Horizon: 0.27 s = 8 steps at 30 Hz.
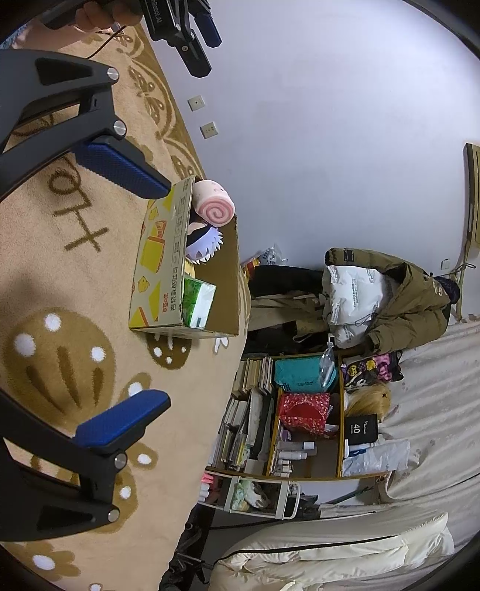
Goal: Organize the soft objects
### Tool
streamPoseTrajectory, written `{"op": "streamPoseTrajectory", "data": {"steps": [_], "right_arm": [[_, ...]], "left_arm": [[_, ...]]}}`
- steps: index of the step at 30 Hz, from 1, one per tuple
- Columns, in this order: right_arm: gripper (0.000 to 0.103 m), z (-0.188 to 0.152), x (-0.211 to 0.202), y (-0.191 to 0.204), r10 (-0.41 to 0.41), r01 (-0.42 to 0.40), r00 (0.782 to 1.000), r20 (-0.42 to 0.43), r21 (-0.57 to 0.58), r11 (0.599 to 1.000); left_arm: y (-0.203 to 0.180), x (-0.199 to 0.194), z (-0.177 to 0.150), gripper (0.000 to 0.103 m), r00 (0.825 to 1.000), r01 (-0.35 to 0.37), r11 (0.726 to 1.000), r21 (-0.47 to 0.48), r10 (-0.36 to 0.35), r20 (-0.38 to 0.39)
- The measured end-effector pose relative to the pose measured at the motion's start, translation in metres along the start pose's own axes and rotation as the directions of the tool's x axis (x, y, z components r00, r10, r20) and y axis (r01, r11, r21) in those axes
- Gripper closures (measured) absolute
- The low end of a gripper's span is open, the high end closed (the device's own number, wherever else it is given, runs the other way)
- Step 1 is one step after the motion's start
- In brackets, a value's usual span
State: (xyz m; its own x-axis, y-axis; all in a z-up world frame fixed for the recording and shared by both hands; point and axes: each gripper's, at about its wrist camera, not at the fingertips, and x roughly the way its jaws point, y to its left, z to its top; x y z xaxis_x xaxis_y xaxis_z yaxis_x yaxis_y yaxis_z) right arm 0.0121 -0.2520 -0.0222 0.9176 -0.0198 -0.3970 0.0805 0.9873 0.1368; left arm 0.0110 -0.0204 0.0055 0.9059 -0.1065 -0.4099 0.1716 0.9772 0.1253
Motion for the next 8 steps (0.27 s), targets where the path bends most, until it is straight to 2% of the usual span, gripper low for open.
{"op": "streamPoseTrajectory", "data": {"steps": [8], "right_arm": [[0.0, -0.0007, -0.0009, -0.0015, -0.001, 0.001, 1.0, 0.001, 0.002, 1.0]], "left_arm": [[-0.0056, -0.0009, -0.004, 0.0, 1.0, -0.007, 1.0, 0.001, 0.007, 0.0]]}}
